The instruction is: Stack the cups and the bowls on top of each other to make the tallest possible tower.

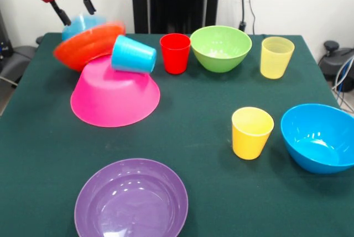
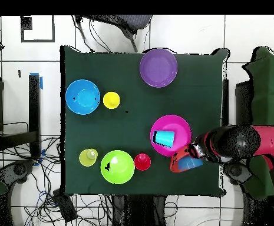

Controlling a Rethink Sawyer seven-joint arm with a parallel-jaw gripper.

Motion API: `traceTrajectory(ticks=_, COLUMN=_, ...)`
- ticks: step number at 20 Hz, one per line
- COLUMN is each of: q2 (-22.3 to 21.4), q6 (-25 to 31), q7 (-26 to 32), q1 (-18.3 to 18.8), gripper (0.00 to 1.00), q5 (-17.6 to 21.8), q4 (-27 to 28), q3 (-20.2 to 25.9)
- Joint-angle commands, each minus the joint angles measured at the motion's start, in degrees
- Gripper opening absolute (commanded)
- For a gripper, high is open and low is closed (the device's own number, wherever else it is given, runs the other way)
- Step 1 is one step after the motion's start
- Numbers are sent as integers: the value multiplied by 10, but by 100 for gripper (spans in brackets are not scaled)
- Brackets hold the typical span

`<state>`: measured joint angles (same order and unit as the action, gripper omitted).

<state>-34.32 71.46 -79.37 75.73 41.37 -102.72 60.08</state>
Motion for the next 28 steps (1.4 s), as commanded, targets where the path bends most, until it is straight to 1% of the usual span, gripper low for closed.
traceTrajectory(ticks=1, q2=9, q6=-24, q7=110, q1=-32, gripper=100, q5=32, q4=0, q3=-26)
traceTrajectory(ticks=6, q2=7, q6=-21, q7=120, q1=-26, gripper=100, q5=30, q4=-2, q3=-23)
traceTrajectory(ticks=9, q2=7, q6=-19, q7=137, q1=-20, gripper=100, q5=35, q4=-5, q3=-21)
traceTrajectory(ticks=12, q2=0, q6=-14, q7=145, q1=-16, gripper=100, q5=28, q4=-10, q3=-12)
traceTrajectory(ticks=14, q2=0, q6=-27, q7=144, q1=-7, gripper=100, q5=20, q4=-19, q3=-1)
traceTrajectory(ticks=17, q2=10, q6=-26, q7=136, q1=-21, gripper=100, q5=32, q4=-1, q3=-14)
traceTrajectory(ticks=19, q2=13, q6=-22, q7=140, q1=-21, gripper=100, q5=34, q4=8, q3=-16)
traceTrajectory(ticks=22, q2=14, q6=-28, q7=140, q1=-17, gripper=100, q5=34, q4=5, q3=-15)
traceTrajectory(ticks=24, q2=14, q6=-30, q7=139, q1=-15, gripper=100, q5=32, q4=4, q3=-14)
traceTrajectory(ticks=27, q2=9, q6=-11, q7=136, q1=-20, gripper=100, q5=17, q4=14, q3=-12)
traceTrajectory(ticks=28, q2=9, q6=-11, q7=136, q1=-20, gripper=100, q5=17, q4=16, q3=-12)
